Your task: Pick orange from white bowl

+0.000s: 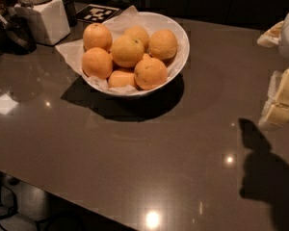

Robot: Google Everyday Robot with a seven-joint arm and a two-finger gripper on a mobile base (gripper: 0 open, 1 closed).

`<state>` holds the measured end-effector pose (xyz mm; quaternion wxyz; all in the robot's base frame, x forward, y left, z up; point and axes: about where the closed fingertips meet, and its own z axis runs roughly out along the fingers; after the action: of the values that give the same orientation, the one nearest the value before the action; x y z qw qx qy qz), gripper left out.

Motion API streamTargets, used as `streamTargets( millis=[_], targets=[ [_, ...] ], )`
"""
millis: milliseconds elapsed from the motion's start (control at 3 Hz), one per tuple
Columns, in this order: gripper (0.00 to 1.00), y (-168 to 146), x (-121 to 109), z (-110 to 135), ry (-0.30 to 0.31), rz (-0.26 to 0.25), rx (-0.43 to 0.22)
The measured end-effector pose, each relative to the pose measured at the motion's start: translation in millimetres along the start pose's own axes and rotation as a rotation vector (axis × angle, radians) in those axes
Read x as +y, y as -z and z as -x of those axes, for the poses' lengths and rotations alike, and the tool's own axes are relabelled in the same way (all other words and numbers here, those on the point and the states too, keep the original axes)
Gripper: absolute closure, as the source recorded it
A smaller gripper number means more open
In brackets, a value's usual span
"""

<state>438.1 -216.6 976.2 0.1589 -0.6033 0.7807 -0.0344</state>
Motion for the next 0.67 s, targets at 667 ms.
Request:
streamTargets(
  millis=[667],
  targets=[
    [0.0,7,-8,34,-0.01,0.017,-0.015]
  ],
)
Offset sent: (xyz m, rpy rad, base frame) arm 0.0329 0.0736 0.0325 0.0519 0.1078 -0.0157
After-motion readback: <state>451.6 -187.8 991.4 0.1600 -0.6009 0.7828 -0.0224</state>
